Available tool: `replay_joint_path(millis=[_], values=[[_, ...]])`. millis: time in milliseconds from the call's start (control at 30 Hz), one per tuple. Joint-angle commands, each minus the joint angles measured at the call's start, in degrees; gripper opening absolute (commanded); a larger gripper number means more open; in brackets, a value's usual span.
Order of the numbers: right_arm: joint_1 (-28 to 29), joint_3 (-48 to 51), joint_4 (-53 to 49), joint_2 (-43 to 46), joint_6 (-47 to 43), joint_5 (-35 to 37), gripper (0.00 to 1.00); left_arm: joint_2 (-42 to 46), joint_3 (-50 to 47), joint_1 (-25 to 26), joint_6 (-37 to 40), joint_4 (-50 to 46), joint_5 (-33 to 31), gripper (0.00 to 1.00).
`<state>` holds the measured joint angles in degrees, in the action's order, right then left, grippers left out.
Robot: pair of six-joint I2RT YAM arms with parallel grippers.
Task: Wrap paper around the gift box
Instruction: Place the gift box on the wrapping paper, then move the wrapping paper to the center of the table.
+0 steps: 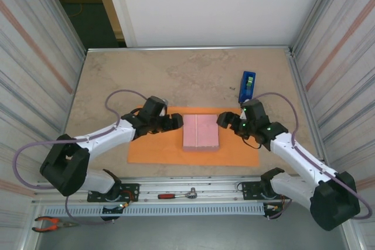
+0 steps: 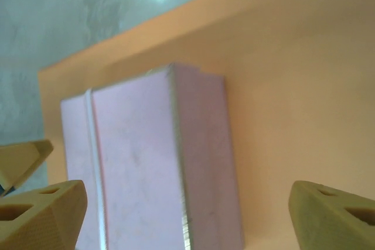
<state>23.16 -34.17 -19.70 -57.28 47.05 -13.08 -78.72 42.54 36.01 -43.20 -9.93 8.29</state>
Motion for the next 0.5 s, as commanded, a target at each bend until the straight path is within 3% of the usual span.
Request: replay_joint_path(millis=[0, 233, 467], values=[[-4.1, 0.4, -2.7, -0.4, -2.0, -2.2, 0.72, -0.7, -1.8, -2.5, -1.0, 2.0, 1.7, 0.83], [-5.7, 1.6, 1.7, -7.5, -4.4, -5.1, 0.2, -5.5, -3.2, -4.3, -1.8, 5.7, 1.3, 0.83], [-4.7, 2.7, 6.3, -15.2, -5.2, -5.2, 0.08, -6.9, -4.7, -7.4, -3.0, 5.6, -1.5, 0.84]])
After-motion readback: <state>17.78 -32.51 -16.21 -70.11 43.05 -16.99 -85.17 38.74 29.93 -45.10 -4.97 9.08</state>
